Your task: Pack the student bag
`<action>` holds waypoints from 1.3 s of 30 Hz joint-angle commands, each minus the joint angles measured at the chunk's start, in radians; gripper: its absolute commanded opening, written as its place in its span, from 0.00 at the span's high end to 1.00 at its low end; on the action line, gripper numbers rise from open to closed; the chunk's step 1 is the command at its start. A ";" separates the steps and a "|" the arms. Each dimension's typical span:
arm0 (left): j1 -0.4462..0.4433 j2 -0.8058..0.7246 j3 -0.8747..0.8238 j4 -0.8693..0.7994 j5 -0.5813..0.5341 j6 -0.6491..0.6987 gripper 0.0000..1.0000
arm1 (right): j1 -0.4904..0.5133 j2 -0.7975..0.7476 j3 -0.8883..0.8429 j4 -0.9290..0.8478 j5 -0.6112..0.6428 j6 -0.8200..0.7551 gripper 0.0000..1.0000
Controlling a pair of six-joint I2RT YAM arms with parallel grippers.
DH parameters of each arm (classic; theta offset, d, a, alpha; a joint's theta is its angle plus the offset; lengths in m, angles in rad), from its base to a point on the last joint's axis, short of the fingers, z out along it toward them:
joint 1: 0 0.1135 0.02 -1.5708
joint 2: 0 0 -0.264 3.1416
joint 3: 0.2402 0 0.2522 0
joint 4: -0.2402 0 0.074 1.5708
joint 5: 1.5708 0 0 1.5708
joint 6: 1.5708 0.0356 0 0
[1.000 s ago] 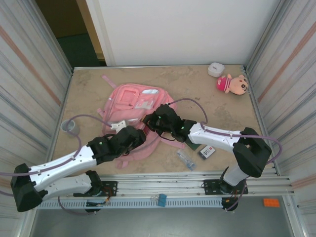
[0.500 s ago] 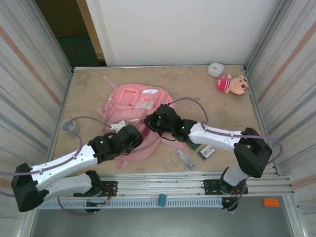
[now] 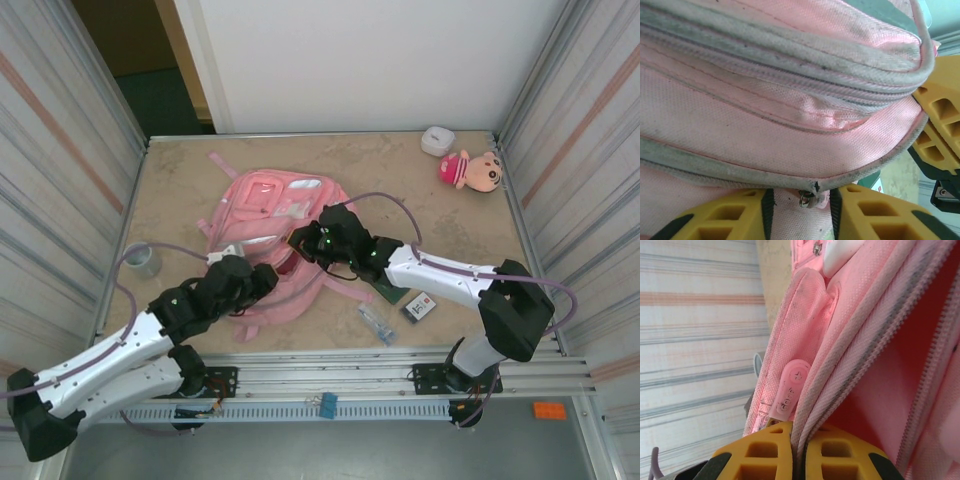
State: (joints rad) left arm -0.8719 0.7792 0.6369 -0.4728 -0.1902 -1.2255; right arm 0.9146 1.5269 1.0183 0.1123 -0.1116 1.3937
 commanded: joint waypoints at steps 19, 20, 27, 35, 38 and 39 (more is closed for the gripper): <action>0.048 -0.001 -0.076 0.254 0.071 0.191 0.99 | -0.016 -0.034 0.012 0.059 -0.209 -0.029 0.53; 0.050 -0.005 -0.080 0.263 0.075 0.198 0.99 | -0.009 -0.034 -0.002 0.071 -0.198 -0.016 0.52; 0.051 0.012 -0.093 0.284 0.128 0.204 0.92 | -0.003 0.007 0.005 0.140 -0.171 0.029 0.77; 0.052 -0.018 -0.098 0.226 0.088 0.246 0.62 | -0.023 -0.039 0.046 0.096 -0.145 0.001 0.96; 0.051 0.003 -0.056 0.197 0.081 0.283 0.58 | -0.022 -0.052 0.062 0.090 -0.133 -0.003 0.98; 0.051 0.015 -0.031 0.164 0.068 0.299 0.58 | -0.023 -0.056 0.066 0.089 -0.130 -0.004 0.99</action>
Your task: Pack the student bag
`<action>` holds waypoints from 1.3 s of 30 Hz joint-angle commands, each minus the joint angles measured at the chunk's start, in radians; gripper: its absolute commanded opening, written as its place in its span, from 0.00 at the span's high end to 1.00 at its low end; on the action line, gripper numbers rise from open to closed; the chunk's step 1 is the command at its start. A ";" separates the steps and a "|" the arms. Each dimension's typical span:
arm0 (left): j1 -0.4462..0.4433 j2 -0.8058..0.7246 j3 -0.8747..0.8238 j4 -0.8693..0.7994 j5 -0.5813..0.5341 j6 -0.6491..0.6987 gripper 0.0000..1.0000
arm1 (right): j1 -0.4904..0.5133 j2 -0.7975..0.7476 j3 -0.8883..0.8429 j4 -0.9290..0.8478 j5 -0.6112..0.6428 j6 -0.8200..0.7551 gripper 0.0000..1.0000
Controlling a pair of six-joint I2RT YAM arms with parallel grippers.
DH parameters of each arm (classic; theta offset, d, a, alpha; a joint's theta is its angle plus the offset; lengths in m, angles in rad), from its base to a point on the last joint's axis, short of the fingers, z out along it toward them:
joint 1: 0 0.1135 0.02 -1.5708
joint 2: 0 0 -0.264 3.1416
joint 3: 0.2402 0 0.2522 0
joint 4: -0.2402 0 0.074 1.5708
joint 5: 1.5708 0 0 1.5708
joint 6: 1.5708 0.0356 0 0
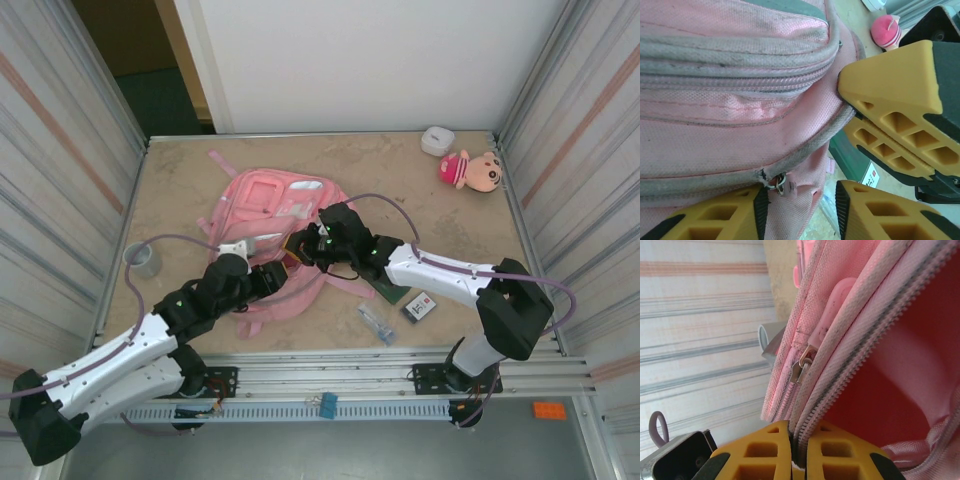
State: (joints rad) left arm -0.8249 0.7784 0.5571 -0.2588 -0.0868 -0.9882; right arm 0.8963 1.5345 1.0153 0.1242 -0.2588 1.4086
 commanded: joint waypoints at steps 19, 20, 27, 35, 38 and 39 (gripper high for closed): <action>0.003 -0.030 -0.032 -0.300 -0.134 0.151 0.64 | -0.086 -0.105 0.169 0.007 -0.026 -0.070 1.00; 0.003 -0.028 -0.041 -0.296 -0.135 0.151 0.64 | -0.086 -0.108 0.171 0.007 -0.026 -0.068 1.00; -0.019 -0.071 -0.017 -0.163 -0.115 0.311 0.55 | -0.088 -0.118 0.171 -0.036 -0.028 -0.110 1.00; -0.020 -0.112 0.117 -0.205 -0.106 0.761 0.30 | -0.159 -0.096 0.215 -0.192 -0.284 -0.368 1.00; -0.009 -0.103 0.165 -0.258 -0.086 0.922 0.25 | -0.200 -0.103 0.223 -0.264 -0.393 -0.465 1.00; -0.003 -0.099 0.176 -0.268 -0.069 0.979 0.24 | -0.210 -0.109 0.223 -0.287 -0.423 -0.503 1.00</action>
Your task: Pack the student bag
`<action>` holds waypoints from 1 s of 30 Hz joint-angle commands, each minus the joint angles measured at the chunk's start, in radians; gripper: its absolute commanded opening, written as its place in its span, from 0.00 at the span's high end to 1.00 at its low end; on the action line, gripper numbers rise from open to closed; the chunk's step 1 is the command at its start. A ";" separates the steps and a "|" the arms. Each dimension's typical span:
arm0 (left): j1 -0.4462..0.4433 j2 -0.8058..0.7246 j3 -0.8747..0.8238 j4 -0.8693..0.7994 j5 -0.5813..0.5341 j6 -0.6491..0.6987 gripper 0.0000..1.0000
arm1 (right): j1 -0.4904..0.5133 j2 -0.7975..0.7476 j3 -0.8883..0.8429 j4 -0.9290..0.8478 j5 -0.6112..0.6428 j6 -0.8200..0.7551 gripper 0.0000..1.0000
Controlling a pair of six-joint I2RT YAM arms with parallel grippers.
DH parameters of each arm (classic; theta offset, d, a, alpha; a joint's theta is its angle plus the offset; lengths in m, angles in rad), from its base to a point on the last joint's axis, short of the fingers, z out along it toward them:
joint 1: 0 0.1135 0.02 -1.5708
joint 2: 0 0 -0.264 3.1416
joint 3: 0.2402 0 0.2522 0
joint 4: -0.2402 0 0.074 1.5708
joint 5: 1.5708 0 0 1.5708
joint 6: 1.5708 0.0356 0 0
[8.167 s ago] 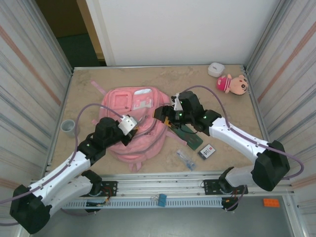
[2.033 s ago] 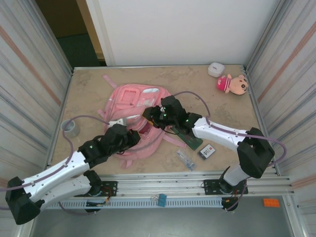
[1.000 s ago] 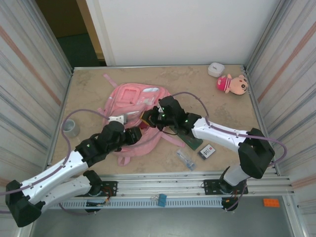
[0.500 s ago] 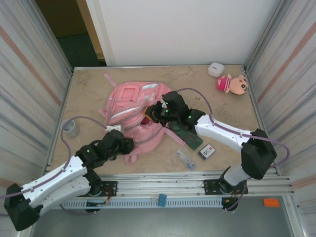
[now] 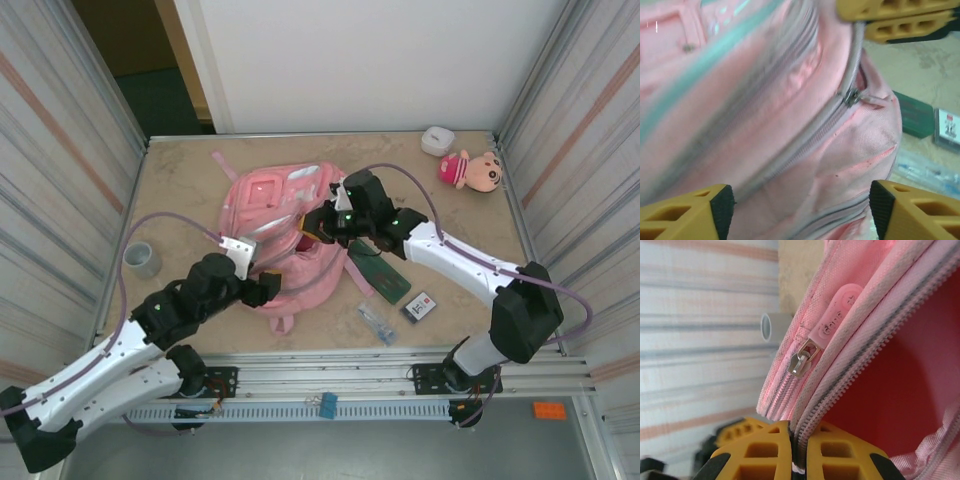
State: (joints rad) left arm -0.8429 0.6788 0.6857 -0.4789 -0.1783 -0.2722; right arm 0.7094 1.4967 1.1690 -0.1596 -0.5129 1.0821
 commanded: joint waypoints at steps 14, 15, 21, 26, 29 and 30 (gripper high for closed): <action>0.136 0.192 0.108 0.009 0.145 0.566 0.12 | -0.095 -0.061 0.112 -0.186 -0.430 -0.416 1.00; 0.145 0.206 0.109 0.023 0.142 0.572 0.12 | -0.097 -0.058 0.121 -0.199 -0.444 -0.431 1.00; 0.199 0.266 0.112 0.113 0.215 0.629 0.18 | -0.113 -0.034 0.158 -0.276 -0.510 -0.516 1.00; 0.206 0.326 0.137 0.126 0.369 0.657 0.65 | -0.147 -0.028 0.169 -0.322 -0.477 -0.573 0.98; 0.206 0.341 0.165 0.101 0.401 0.556 0.97 | -0.205 -0.060 0.163 -0.363 -0.368 -0.579 0.70; 0.206 0.343 0.172 0.088 0.393 0.515 1.00 | -0.219 -0.081 0.159 -0.384 -0.324 -0.588 0.63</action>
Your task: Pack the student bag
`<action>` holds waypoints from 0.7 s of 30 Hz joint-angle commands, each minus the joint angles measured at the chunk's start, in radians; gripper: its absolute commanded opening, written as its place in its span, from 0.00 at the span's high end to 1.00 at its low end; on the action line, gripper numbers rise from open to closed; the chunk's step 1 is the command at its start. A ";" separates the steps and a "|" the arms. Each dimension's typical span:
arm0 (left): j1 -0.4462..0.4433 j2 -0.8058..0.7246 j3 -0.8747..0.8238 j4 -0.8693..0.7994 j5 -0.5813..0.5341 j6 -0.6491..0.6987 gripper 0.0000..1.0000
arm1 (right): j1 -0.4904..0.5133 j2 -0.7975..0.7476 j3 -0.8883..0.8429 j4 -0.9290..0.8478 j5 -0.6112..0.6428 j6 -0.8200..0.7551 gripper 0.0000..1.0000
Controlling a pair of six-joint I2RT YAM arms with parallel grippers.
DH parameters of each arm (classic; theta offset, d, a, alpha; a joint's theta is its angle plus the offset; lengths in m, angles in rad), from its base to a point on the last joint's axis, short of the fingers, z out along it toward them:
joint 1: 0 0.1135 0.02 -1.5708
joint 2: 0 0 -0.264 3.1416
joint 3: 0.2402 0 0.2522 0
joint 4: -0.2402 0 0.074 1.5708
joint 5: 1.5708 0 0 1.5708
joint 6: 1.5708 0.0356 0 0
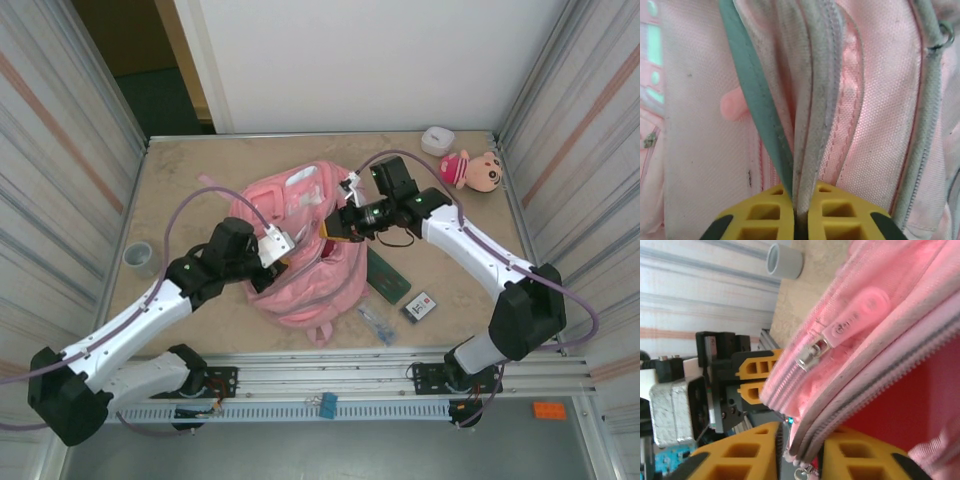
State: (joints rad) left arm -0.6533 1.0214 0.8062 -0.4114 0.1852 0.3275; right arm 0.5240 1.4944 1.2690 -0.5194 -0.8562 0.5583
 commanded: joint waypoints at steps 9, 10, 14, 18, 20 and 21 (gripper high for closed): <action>0.017 -0.063 -0.007 0.043 0.139 -0.164 1.00 | -0.001 -0.385 -0.170 -0.128 0.238 -0.368 0.45; 0.017 -0.059 -0.003 0.038 0.138 -0.165 1.00 | 0.029 -0.407 -0.201 -0.118 0.245 -0.409 0.45; 0.018 -0.044 0.001 0.040 0.162 -0.162 1.00 | 0.129 -0.434 -0.278 -0.051 0.238 -0.514 0.46; 0.019 -0.029 0.005 0.063 0.177 -0.175 1.00 | 0.154 -0.384 -0.302 0.026 0.213 -0.541 0.43; 0.021 -0.024 0.012 0.063 0.184 -0.175 1.00 | 0.162 -0.354 -0.309 0.057 0.210 -0.561 0.42; 0.020 -0.022 0.015 0.063 0.184 -0.175 1.00 | 0.165 -0.339 -0.308 0.070 0.209 -0.575 0.42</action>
State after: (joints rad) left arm -0.6403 1.0092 0.7914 -0.4431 0.2958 0.1825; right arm 0.6758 1.1355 0.9596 -0.5316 -0.6441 0.0631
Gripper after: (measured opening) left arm 0.052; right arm 0.579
